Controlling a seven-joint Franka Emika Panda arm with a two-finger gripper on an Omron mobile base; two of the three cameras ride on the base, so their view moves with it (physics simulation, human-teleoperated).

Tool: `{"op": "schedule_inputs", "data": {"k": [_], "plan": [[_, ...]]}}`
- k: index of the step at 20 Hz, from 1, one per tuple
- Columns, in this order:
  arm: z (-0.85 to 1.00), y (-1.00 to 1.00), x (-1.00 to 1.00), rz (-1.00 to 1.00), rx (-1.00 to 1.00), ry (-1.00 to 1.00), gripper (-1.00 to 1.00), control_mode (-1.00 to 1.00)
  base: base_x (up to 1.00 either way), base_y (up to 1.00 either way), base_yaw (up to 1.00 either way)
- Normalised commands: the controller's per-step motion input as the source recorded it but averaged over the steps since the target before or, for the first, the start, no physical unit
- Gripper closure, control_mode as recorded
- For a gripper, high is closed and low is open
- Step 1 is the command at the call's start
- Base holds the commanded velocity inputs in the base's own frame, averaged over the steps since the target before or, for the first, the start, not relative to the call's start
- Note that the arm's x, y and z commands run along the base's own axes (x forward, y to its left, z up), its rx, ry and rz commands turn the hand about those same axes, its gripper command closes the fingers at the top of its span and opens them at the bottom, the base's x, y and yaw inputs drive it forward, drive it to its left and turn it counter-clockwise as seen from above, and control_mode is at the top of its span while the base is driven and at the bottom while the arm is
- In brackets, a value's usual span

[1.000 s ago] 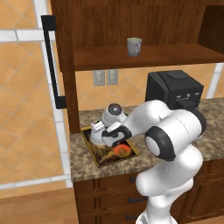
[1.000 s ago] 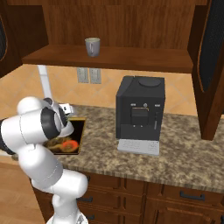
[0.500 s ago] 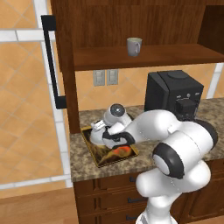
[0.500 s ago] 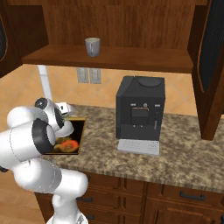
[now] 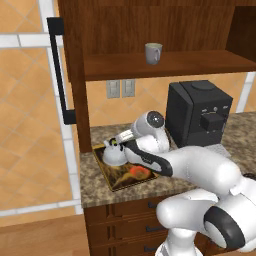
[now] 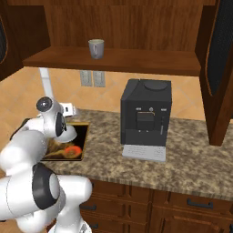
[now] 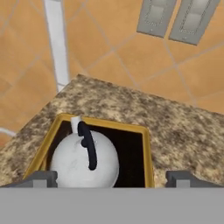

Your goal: Pick the kettle from the counter and place it on the tray. Then pick the mug from the cabinet and place it on the tray. Then close the cabinet doors.

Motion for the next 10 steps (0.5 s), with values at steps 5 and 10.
{"op": "schedule_inputs", "data": {"k": [5,10], "plan": [[0.76,-0.16,-0.37,-0.17,0.03,0.01,-1.00,-1.00,0.00,0.00,0.00],[0.69,-0.17,-0.36,-0.31,0.02,0.03,-1.00,-1.00,0.00,0.00,0.00]]}}
